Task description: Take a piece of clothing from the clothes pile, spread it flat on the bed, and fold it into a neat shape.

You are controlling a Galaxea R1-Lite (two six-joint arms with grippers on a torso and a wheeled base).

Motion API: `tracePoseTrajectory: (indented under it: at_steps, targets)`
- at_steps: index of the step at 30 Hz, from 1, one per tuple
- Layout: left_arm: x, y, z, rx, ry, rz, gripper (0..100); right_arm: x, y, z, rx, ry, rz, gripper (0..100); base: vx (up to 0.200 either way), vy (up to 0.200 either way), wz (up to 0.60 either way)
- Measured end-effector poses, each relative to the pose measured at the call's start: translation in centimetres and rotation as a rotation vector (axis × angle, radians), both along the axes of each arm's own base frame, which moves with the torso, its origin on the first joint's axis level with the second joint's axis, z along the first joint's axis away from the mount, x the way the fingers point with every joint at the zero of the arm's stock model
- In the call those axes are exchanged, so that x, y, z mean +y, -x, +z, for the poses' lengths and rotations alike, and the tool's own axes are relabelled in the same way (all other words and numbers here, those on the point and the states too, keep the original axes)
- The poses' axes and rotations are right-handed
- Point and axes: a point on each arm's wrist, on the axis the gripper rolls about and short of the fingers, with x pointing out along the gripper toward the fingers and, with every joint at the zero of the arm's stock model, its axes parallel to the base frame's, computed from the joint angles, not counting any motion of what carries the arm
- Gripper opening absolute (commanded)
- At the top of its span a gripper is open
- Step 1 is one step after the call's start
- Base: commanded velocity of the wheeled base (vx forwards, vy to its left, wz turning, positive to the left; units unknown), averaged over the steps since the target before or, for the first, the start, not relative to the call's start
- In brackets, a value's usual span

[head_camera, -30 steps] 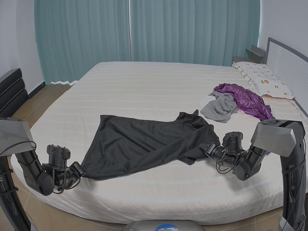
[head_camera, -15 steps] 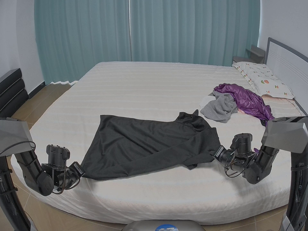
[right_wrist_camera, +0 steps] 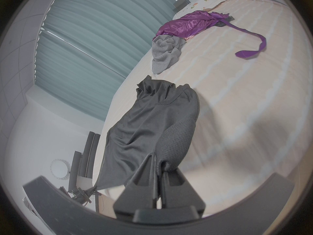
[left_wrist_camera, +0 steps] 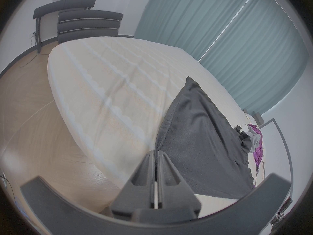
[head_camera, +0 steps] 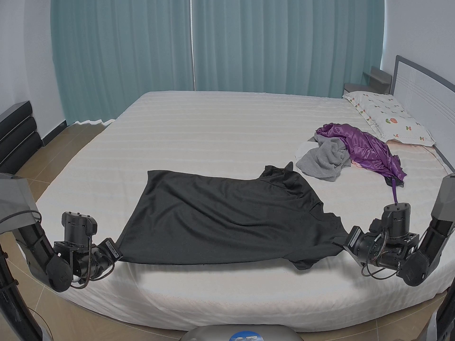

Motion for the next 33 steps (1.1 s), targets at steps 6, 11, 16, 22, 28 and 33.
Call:
tracePoseTrajectory:
  at_steps: [6, 11, 16, 22, 28, 33]
  targets:
    - [0.1, 0.8, 0.6, 0.014, -0.034, -0.032, 0, -0.7, 2.8, 0.6, 0.018, 0.034, 0.028, 0, 0.000, 0.000, 0.00]
    - [0.1, 1.5, 0.8, 0.042, -0.058, -0.053, 0, -1.1, 4.9, 0.3, 0.056, 0.076, 0.059, 0, 0.000, 0.000, 0.00]
    - [0.2, 2.0, 0.8, 0.072, -0.081, -0.076, 0, -1.3, 6.2, -0.2, 0.095, 0.102, 0.090, 100, 0.000, 0.000, 0.00]
    - [0.2, 2.1, 0.9, 0.075, -0.086, -0.082, 0, -1.3, 7.1, -0.9, 0.147, 0.077, 0.155, 100, 0.000, 0.000, 0.00]
    - [0.1, 2.2, 0.8, 0.079, -0.087, -0.087, 0, -1.1, 6.4, -1.8, 0.151, 0.076, 0.163, 100, 0.000, 0.000, 0.00]
    - [0.0, 2.3, 0.8, 0.081, -0.087, -0.089, 0, -1.2, 5.1, -2.7, 0.130, 0.091, 0.137, 100, 0.000, 0.000, 0.00]
